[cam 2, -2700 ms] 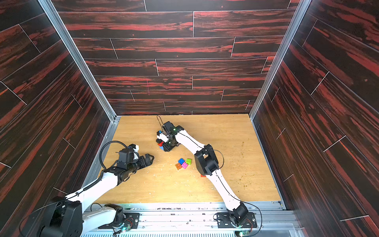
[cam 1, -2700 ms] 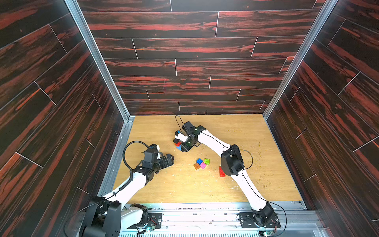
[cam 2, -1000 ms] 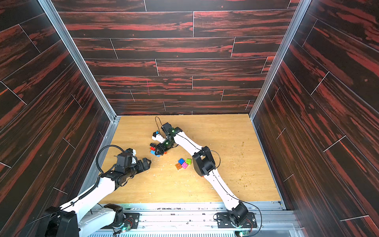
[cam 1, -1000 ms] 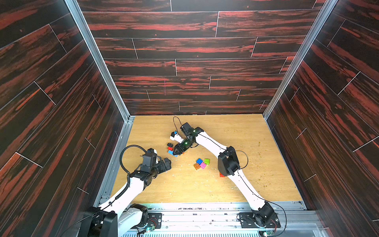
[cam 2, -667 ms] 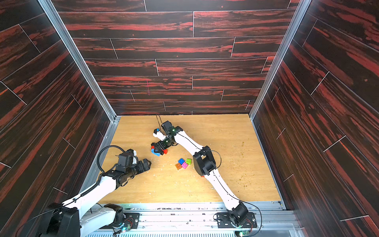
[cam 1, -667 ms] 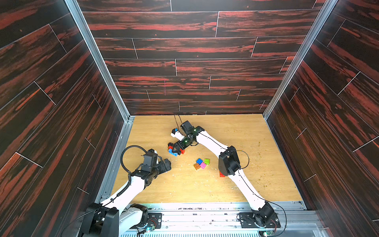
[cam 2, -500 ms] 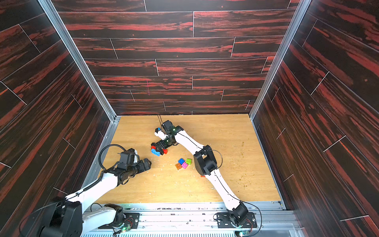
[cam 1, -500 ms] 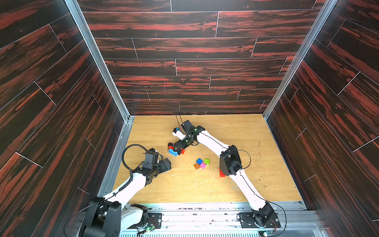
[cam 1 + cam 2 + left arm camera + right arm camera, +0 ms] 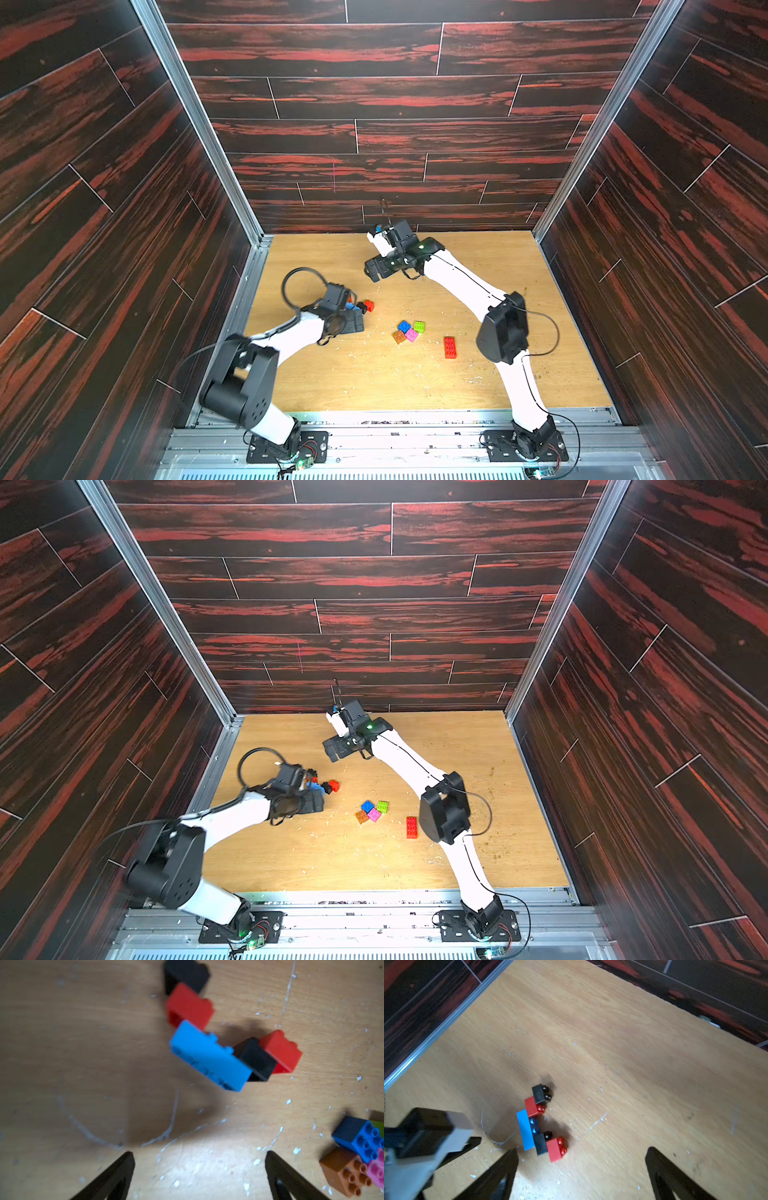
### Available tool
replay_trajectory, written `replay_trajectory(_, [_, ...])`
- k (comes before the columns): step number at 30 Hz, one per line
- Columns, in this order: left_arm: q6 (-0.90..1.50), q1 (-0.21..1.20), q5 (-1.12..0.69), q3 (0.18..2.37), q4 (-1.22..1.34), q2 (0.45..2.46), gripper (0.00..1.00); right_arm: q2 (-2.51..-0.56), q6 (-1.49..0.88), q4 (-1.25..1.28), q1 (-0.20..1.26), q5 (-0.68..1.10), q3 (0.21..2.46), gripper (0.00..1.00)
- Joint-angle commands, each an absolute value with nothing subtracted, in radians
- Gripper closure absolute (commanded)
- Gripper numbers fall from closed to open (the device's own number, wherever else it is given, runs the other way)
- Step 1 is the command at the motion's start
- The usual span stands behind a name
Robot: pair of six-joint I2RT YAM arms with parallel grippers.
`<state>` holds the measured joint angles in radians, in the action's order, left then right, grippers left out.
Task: Assemble the letter v with lego
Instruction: Adjust the lego brick at the center of the board, then move the lego brick at the center of the board.
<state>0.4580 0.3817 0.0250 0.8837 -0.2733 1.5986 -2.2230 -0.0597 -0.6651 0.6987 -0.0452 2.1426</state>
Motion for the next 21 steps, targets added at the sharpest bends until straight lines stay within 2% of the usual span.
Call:
replay_trajectory(1, [0.45, 0.395, 0.074, 0.951, -0.334, 1.668, 0.0, -2.155, -0.115, -0.614, 0.687, -0.097, 2.029, 0.02])
replay_trajectory(12, [0.521, 0.403, 0.161, 1.086, -0.365, 1.84, 0.0, -1.917, -0.186, -0.489, 0.676, -0.085, 1.715, 0.02])
replay_trajectory(21, [0.597, 0.401, 0.231, 1.121, -0.341, 1.894, 0.0, -1.817, -0.258, -0.449, 0.677, -0.075, 1.563, 0.02])
